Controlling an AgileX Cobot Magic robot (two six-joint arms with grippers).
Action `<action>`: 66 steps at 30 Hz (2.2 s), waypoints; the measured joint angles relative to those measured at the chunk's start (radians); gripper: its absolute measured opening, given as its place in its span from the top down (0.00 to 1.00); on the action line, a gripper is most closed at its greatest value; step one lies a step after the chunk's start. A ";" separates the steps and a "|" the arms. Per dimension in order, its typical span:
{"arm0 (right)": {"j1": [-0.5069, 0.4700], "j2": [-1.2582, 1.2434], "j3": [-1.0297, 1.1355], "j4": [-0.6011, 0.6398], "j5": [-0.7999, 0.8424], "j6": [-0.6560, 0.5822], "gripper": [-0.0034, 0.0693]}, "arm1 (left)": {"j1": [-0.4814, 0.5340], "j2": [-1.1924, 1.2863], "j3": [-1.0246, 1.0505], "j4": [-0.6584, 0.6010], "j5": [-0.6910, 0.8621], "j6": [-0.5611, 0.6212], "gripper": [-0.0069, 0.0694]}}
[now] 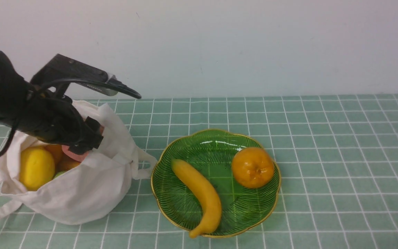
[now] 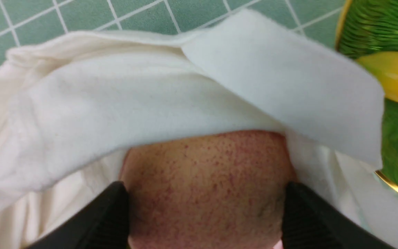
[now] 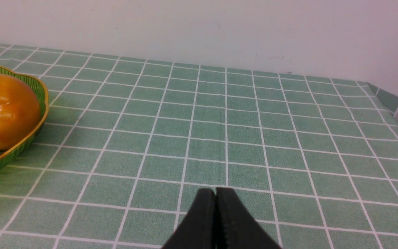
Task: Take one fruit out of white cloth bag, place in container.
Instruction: 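Reach into the cloth bag and grasp the peach with the left gripper, then move the peach from the bag and place it on the plate with the left gripper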
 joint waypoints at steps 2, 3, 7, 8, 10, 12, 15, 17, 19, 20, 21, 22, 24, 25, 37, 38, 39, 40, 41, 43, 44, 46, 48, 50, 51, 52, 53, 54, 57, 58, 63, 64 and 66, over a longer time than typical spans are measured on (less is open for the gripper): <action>0.000 0.000 0.000 0.000 0.000 0.000 0.97 | 0.000 -0.044 0.000 0.001 0.053 0.000 0.26; 0.000 0.000 0.000 0.000 0.000 0.000 0.97 | 0.000 -0.062 0.000 0.003 0.078 0.000 0.28; 0.000 0.000 0.000 0.000 0.000 0.000 0.97 | 0.000 -0.085 0.000 0.024 0.159 -0.029 0.29; 0.000 0.000 0.000 0.000 0.000 0.000 0.97 | 0.000 -0.082 0.000 0.033 0.173 -0.041 0.29; 0.000 0.000 0.000 0.000 0.000 0.000 0.97 | 0.000 -0.073 0.000 0.066 0.210 -0.102 0.29; 0.000 0.000 0.000 0.000 0.000 0.000 0.97 | 0.000 -0.073 0.000 0.098 0.231 -0.154 0.29; 0.000 0.000 0.000 0.000 0.000 0.000 0.97 | 0.000 -0.089 0.000 0.130 0.246 -0.199 0.29; 0.000 0.000 0.000 0.000 0.000 0.000 0.97 | 0.000 -0.121 0.000 0.139 0.252 -0.211 0.29; 0.000 0.000 0.000 0.000 0.000 0.000 0.97 | 0.000 -0.157 0.000 0.139 0.241 -0.214 0.29; 0.000 0.000 0.000 0.000 0.000 0.000 0.97 | 0.000 -0.170 0.000 0.138 0.236 -0.214 0.29; 0.000 0.000 0.000 0.000 0.000 0.000 0.97 | 0.000 -0.191 0.000 0.134 0.221 -0.214 0.29; 0.000 0.000 0.000 0.000 0.000 0.000 0.97 | 0.000 -0.217 0.000 0.120 0.196 -0.214 0.29; 0.000 0.000 0.000 0.000 0.000 0.000 0.97 | 0.000 -0.249 0.000 0.103 0.168 -0.214 0.29; 0.000 0.000 0.000 0.000 0.000 0.000 0.97 | 0.000 -0.266 0.000 0.087 0.153 -0.213 0.29; 0.000 0.000 0.000 0.000 0.000 0.000 0.97 | -0.162 -0.266 -0.012 -0.314 0.042 -0.008 0.29; 0.000 0.000 0.000 0.000 0.000 0.000 0.97 | -0.184 -0.243 -0.013 -0.337 0.023 0.005 0.29; 0.000 0.000 0.000 0.000 0.000 0.000 0.97 | -0.201 -0.228 -0.013 -0.348 0.013 0.012 0.29; 0.000 0.000 0.000 0.000 0.000 0.000 0.97 | -0.220 -0.200 -0.013 -0.362 -0.004 0.020 0.29; 0.000 0.000 0.000 0.000 0.000 0.000 0.97 | -0.239 -0.168 -0.013 -0.371 -0.021 0.026 0.29; 0.000 0.000 0.000 0.000 0.000 0.000 0.97 | -0.275 -0.086 -0.013 -0.385 -0.073 0.030 0.29; 0.000 0.000 0.000 0.000 0.000 0.000 0.97 | -0.278 -0.079 -0.013 -0.385 -0.073 0.032 0.29; 0.000 0.000 0.000 0.000 0.000 0.000 0.97 | -0.309 0.008 -0.013 -0.394 -0.145 0.045 0.29; 0.000 0.000 0.000 0.000 0.000 0.000 0.97 | -0.329 0.090 -0.013 -0.395 -0.210 0.053 0.29; 0.000 0.000 0.000 0.000 0.000 0.000 0.97 | -0.334 0.135 -0.013 -0.397 -0.248 0.056 0.29; 0.000 0.000 0.000 0.000 0.000 0.000 0.97 | -0.336 0.166 -0.013 -0.397 -0.275 0.056 0.29; 0.000 0.000 0.000 0.000 0.000 0.000 0.97 | -0.337 0.193 -0.013 -0.398 -0.302 0.056 0.29; 0.000 0.000 0.000 0.000 0.000 0.000 0.97 | -0.337 0.218 -0.013 -0.398 -0.328 0.056 0.29; 0.000 0.000 0.000 0.000 0.000 0.000 0.97 | -0.337 0.235 -0.013 -0.400 -0.346 0.056 0.29; 0.000 0.000 0.000 0.000 0.000 0.000 0.97 | -0.337 0.271 -0.013 -0.413 -0.389 0.057 0.29; 0.000 0.000 0.000 0.000 0.000 0.000 0.97 | -0.337 0.287 -0.013 -0.435 -0.419 0.057 0.29; 0.000 0.000 0.000 0.000 0.000 0.000 0.97 | -0.337 0.297 -0.013 -0.462 -0.489 0.057 0.29; 0.000 0.000 0.000 0.000 0.000 0.000 0.97 | -0.337 0.297 -0.014 -0.465 -0.504 0.057 0.29; 0.000 0.000 0.000 0.000 0.000 0.000 0.97 | -0.337 0.297 -0.015 -0.466 -0.516 0.057 0.29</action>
